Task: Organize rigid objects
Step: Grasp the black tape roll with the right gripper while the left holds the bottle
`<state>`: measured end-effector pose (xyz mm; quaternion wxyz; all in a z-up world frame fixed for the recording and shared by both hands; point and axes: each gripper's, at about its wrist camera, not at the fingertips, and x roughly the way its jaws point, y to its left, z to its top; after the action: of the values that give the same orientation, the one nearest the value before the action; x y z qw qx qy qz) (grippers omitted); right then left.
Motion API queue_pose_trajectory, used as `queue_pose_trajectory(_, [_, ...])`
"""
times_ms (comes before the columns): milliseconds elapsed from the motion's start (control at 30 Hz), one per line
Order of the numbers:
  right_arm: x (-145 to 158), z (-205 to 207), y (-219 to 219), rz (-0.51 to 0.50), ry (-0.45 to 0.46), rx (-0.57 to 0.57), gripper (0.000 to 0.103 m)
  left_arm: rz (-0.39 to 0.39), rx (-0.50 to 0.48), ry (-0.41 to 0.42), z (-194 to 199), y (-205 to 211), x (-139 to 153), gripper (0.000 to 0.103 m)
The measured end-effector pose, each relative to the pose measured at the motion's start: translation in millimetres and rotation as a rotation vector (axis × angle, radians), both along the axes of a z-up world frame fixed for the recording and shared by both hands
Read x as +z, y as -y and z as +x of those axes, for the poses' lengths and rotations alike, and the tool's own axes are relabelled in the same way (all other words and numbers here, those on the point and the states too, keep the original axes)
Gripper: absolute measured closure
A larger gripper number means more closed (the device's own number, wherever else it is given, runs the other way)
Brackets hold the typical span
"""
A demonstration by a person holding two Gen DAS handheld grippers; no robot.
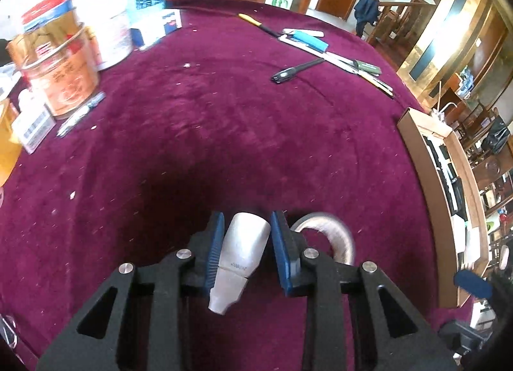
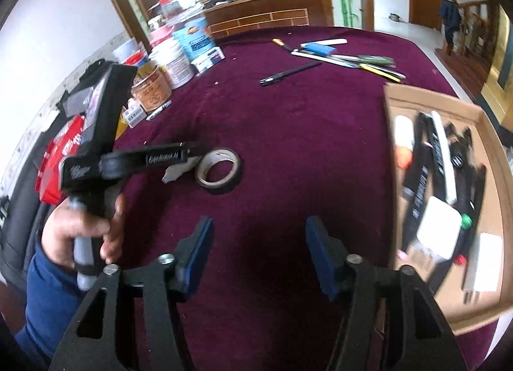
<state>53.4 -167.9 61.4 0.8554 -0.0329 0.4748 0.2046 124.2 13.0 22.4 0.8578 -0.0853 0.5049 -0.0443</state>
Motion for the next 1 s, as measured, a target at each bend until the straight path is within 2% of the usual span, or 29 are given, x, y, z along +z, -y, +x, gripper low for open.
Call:
queue_pose_trajectory(67, [-6, 9, -14, -0.016, -0.010, 0.014, 0.043, -0.001, -0.002, -0.002, -2, -7, -8, 0.077])
queue_pose_trajectory(200, [-22, 29, -41, -0.055, -0.027, 0.040, 0.042, -0.066, -0.013, 0.020, -4, -17, -9, 0.077])
queue_pose_trajectory(467, [-50, 53, -74, -0.131, -0.036, 0.064, 0.043, -0.096, -0.037, -0.001, -4, -24, -5, 0.077])
queue_pose_trajectory(633, [-52, 56, -80, -0.134, 0.007, 0.072, 0.038, -0.021, -0.055, 0.002, -6, -18, -5, 0.077])
queue_pose_trajectory(867, [-55, 55, -73, -0.083, 0.023, 0.104, 0.036, -0.001, -0.054, 0.000, -7, -17, -5, 0.077])
queue_pose_trajectory(1000, [-61, 52, -75, -0.120, 0.025, 0.135, 0.034, 0.039, -0.066, 0.008, -6, -13, -5, 0.076])
